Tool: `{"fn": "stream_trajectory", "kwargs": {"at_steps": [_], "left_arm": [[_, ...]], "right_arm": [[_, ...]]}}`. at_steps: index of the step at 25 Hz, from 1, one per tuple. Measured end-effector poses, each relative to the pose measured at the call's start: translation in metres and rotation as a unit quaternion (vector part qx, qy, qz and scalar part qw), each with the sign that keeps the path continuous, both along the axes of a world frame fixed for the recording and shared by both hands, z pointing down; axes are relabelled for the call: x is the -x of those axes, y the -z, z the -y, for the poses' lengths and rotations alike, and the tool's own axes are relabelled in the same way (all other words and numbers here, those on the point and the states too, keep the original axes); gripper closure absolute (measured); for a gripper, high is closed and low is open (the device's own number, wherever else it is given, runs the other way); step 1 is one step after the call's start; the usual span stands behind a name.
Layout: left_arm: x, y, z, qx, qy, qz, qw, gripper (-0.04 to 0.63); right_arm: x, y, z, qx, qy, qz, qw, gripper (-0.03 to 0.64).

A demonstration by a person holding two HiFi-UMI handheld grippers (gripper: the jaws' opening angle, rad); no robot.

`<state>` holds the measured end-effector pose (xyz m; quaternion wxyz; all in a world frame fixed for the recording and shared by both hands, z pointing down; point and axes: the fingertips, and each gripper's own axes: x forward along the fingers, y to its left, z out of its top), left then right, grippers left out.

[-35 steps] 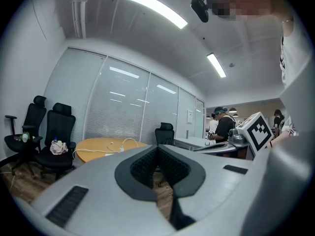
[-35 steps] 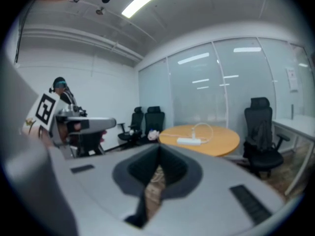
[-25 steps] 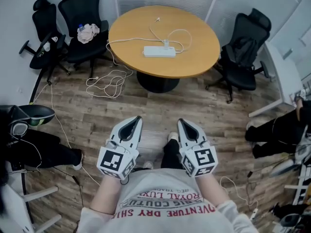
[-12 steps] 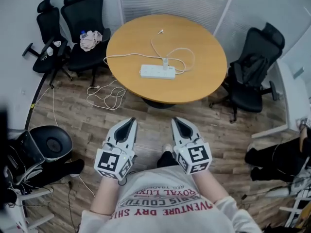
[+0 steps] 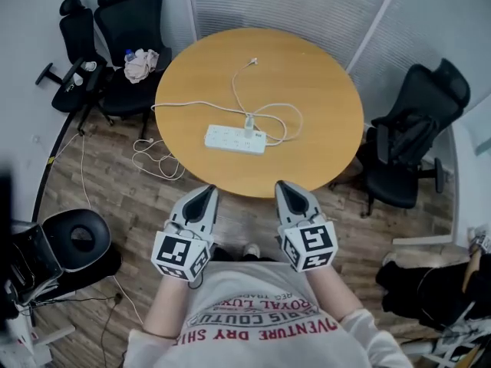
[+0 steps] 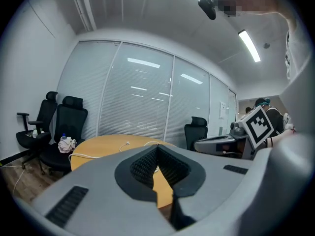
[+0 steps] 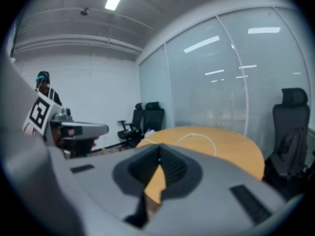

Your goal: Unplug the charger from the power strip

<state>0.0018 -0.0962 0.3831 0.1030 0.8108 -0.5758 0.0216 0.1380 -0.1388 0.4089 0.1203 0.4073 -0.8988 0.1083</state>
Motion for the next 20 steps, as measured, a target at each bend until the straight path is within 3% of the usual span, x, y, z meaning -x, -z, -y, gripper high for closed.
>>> {"fn": "stream_trajectory", "kwargs": {"at_steps": [7, 12, 20], "left_arm": [[0.004, -0.025, 0.06, 0.036, -0.017, 0.007, 0.9992, 0.561], [0.028, -0.039, 0.124, 0.033, -0.035, 0.014, 0.9987, 0.561], [0.056, -0.098, 0.206, 0.084, -0.109, 0.034, 0.9899, 0.561]], "right_arm": [[0.0, -0.022, 0.059, 0.032, -0.018, -0.009, 0.999, 0.589], [0.02, -0.04, 0.103, 0.048, -0.041, -0.03, 0.998, 0.589], [0.034, -0.095, 0.166, 0.094, -0.093, -0.082, 0.988, 0.589]]}}
